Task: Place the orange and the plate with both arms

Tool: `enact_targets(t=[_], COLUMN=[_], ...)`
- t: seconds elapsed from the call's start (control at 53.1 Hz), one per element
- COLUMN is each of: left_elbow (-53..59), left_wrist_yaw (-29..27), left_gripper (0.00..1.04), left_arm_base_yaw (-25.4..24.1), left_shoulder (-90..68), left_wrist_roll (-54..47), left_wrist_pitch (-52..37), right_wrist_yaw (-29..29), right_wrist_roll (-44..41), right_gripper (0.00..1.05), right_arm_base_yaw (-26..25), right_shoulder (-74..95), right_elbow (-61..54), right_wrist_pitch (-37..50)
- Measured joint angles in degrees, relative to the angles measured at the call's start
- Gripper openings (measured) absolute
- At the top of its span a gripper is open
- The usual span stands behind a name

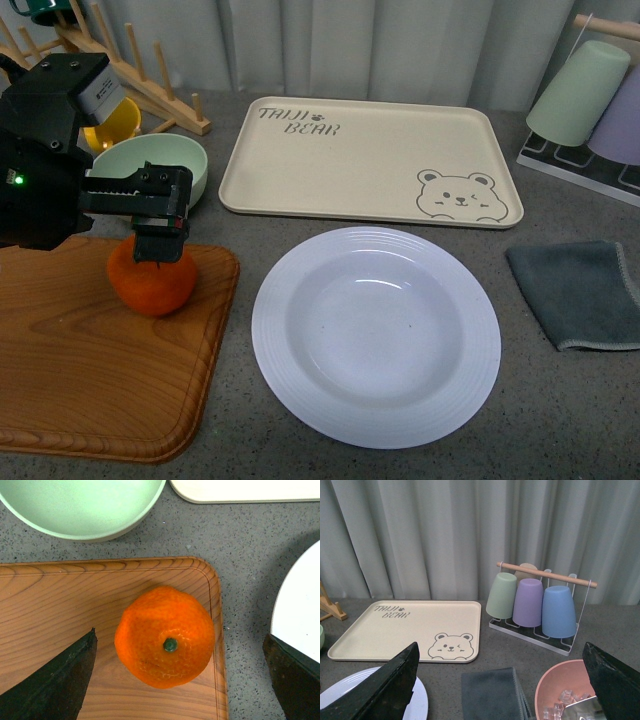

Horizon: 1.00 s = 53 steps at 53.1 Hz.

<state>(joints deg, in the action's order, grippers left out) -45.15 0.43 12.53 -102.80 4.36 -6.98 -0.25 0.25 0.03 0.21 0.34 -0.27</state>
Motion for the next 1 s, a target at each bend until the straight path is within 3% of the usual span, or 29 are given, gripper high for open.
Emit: enact_targets(t=[0.622, 0.829, 0.999], left_elbow=[-1.38, -3.15, -3.06], left_wrist_yaw=[2.34, 3.17, 3.65], left_gripper=[0.98, 0.73, 0.67], left_arm_base_yaw=[-0.33, -0.37, -0.35], left_shoulder=[-8.00, -8.94, -8.37], left_wrist_roll=[0.42, 0.44, 0.28], left_wrist_pitch=[0.07, -0.31, -0.76], right_wrist_yaw=[0.00, 0.00, 0.00], right_wrist_roll=[0.00, 0.00, 0.00], right_gripper=[0.96, 0.96, 0.96], right_arm_base_yaw=[0.00, 0.00, 0.00], right_shoulder=[0.00, 0.00, 0.00], right_elbow=[0.00, 0.00, 0.00], right_wrist_pitch=[0.00, 0.00, 0.00])
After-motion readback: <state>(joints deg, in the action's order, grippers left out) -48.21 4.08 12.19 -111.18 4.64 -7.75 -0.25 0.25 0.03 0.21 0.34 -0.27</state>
